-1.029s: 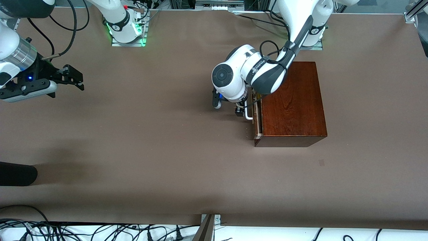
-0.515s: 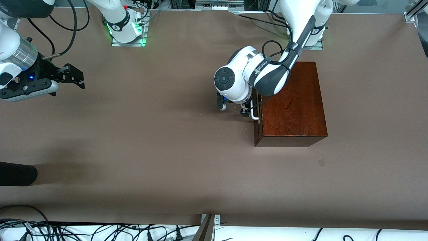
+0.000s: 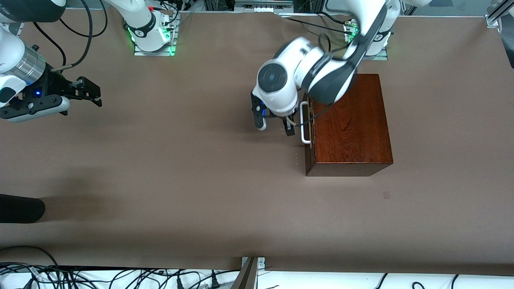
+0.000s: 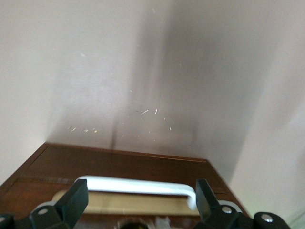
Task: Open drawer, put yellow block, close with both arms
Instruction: 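Push the drawer shut into the box with the left gripper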
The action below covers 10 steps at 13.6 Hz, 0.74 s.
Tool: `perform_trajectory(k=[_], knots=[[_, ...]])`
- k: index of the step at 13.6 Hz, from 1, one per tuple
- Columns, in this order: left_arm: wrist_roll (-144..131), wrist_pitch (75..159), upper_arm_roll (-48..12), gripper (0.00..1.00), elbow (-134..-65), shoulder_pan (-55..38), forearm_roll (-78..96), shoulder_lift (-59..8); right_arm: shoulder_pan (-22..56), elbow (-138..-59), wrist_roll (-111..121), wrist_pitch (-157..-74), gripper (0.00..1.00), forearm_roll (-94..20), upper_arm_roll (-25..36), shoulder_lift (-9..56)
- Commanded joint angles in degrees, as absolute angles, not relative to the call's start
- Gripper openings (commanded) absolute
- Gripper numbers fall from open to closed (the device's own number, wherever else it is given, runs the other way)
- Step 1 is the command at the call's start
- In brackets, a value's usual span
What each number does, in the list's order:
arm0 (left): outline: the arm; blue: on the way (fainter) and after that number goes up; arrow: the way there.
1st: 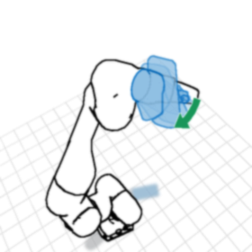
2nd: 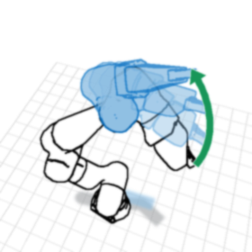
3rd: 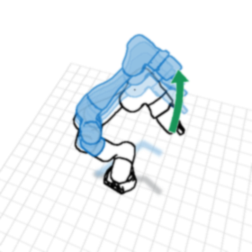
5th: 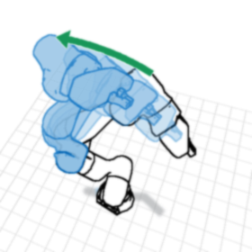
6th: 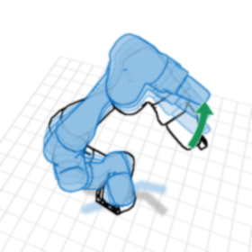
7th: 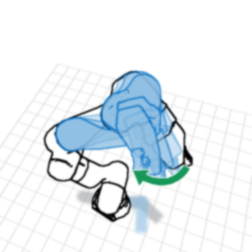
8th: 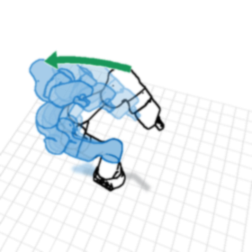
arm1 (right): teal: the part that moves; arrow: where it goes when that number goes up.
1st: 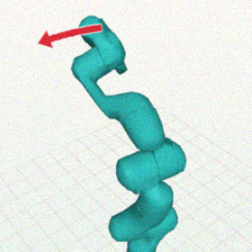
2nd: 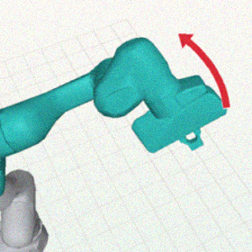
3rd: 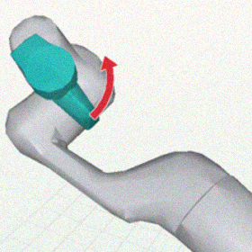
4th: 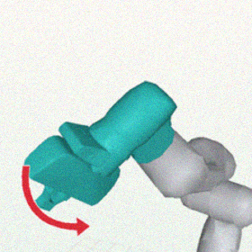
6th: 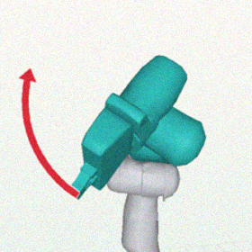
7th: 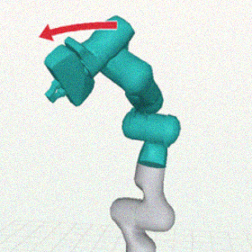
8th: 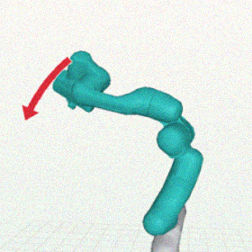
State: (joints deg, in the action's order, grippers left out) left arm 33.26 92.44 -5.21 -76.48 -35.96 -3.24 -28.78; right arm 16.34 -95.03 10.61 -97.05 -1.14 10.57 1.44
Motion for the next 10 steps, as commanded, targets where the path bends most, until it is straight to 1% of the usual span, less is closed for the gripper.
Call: perform_trajectory(k=[1, 2, 4, 6, 7, 9, 10], knots=[[20.89, 84.06, -3.96, 1.0, -77.61, -34.37, -2.37, -20.32, 16.35, -93.78, 9.49, -95.71, 1.0, -0.35, 10.46, 1.76], [12.83, 81.24, -3.09, 1.0, -77.61, -33.23, -2.63, -17.95, 16.35, -93.78, 9.49, -95.8, 1.0, -0.35, 10.46, 1.76], [5.12, 79.63, -0.45, 1.0, -75.78, -29.55, -2.72, -14.78, 16.35, -93.78, 9.49, -95.8, 1.0, -0.35, 10.46, 1.76], [4.92, 79.37, 5.42, 1.0, -73.66, -28.74, -2.37, -13.01, 16.35, -93.78, 9.49, -95.8, 1.0, -0.35, 10.46, 1.76], [4.57, 79.71, 6.75, 1.0, -73.83, -27.7, -2.11, -12.22, 16.35, -93.78, 9.49, -95.8, 1.0, -0.35, 10.46, 1.76], [2.99, 81.46, 7.12, 1.0, -74.97, -20.08, -1.67, -10.2, 16.35, -93.78, 9.49, -95.8, 1.0, -0.35, 10.46, 1.76], [3.25, 83.04, 7.12, 1.0, -77.93, -17.6, -1.76, -8.89, 16.35, -93.78, 9.49, -95.8, 1.0, -0.35, 10.46, 1.76]])
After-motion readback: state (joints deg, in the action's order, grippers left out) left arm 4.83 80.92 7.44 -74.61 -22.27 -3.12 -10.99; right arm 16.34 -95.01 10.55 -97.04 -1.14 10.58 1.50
